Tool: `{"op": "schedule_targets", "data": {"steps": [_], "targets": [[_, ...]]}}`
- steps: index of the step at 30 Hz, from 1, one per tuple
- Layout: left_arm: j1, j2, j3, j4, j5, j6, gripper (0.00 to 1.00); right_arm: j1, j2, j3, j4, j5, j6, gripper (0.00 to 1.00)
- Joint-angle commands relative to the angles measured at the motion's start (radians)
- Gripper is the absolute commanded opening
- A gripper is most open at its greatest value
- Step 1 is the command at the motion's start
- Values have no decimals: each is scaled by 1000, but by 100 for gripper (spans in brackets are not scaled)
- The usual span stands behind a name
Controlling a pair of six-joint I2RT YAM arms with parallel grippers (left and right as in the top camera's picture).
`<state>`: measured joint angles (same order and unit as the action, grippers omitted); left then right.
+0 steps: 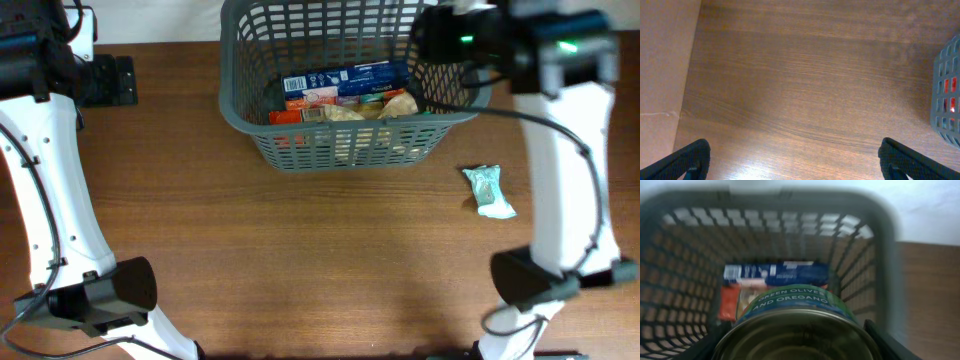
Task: Pack container
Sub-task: 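Lift the tin can and carry it over the basket with the right gripper, then open the right gripper to drop the tin into the basket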
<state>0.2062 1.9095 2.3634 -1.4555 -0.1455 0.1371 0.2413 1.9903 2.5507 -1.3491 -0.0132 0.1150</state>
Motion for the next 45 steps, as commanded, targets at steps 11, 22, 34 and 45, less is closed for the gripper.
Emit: {"op": "schedule_targets", "data": {"steps": [11, 22, 34, 45], "targets": [[6, -6, -3, -1, 8, -10, 99, 27, 281, -46, -5, -39, -33, 63], [6, -6, -3, -1, 8, -10, 99, 37, 291, -69, -15, -62, -56, 91], [6, -6, -3, -1, 8, -10, 99, -93, 12, 69, -42, 108, -81, 100], [6, -6, -3, -1, 8, -10, 99, -619, -114, -24, -66, -55, 25, 99]]}}
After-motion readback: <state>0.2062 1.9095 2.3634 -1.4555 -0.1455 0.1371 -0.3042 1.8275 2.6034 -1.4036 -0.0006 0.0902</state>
